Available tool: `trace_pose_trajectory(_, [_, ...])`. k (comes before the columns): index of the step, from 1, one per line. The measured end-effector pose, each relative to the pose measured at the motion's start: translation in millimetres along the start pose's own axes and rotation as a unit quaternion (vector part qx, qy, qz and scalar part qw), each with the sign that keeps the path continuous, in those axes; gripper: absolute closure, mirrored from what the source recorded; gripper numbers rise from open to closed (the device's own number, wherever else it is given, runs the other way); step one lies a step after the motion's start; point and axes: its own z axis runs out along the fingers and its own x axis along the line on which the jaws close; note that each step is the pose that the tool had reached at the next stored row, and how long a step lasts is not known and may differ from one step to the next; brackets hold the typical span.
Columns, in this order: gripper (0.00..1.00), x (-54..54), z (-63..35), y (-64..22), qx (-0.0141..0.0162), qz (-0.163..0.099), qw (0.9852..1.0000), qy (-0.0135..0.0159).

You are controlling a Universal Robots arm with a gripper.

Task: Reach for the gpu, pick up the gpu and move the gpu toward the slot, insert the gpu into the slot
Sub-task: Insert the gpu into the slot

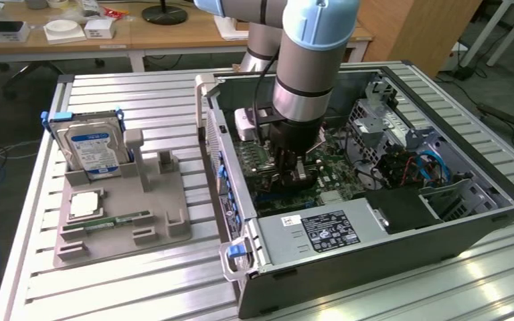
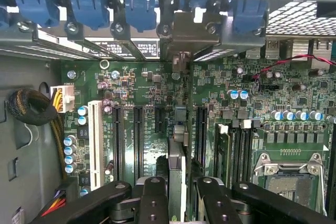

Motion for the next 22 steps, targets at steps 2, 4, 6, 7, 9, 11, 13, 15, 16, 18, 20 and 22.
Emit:
trace_pose_trajectory(2, [0.74, 0.0, -0.2, -0.1, 0.0000, 0.000, 1.0000, 0.0000])
trace_pose_trajectory(4, [0.74, 0.0, -0.5, -0.1, 0.0000, 0.000, 1.0000, -0.0001])
trace_pose_trajectory(6, [0.74, 0.0, -0.6, -0.1, 0.0001, 0.000, 1.0000, -0.0001])
trace_pose_trajectory(7, [0.74, 0.0, -0.6, -0.1, 0.0000, 0.000, 1.0000, 0.0000])
trace_pose_trajectory(9, [0.74, 0.0, -0.7, -1.1, -0.0001, 0.000, 1.0000, 0.0000])
trace_pose_trajectory(11, [0.74, 0.0, -0.9, -2.7, -0.0002, 0.000, 1.0000, 0.0002])
trace_pose_trajectory(13, [0.74, 0.0, -0.9, -3.1, 0.0000, 0.000, 1.0000, 0.0000])
trace_pose_trajectory(15, [0.74, -0.2, -1.5, -3.3, 0.0000, 0.000, 1.0000, -0.0001])
trace_pose_trajectory(16, [0.74, -0.1, -1.5, -3.3, 0.0000, 0.000, 1.0000, -0.0001])
trace_pose_trajectory(18, [0.74, -0.1, -1.6, -3.3, 0.0001, 0.000, 1.0000, -0.0001])
trace_pose_trajectory(20, [0.74, -0.1, -1.6, -3.1, 0.0000, 0.000, 1.0000, -0.0001])
trace_pose_trajectory(22, [0.74, -0.1, -1.5, -2.9, 0.0000, 0.000, 1.0000, -0.0001])
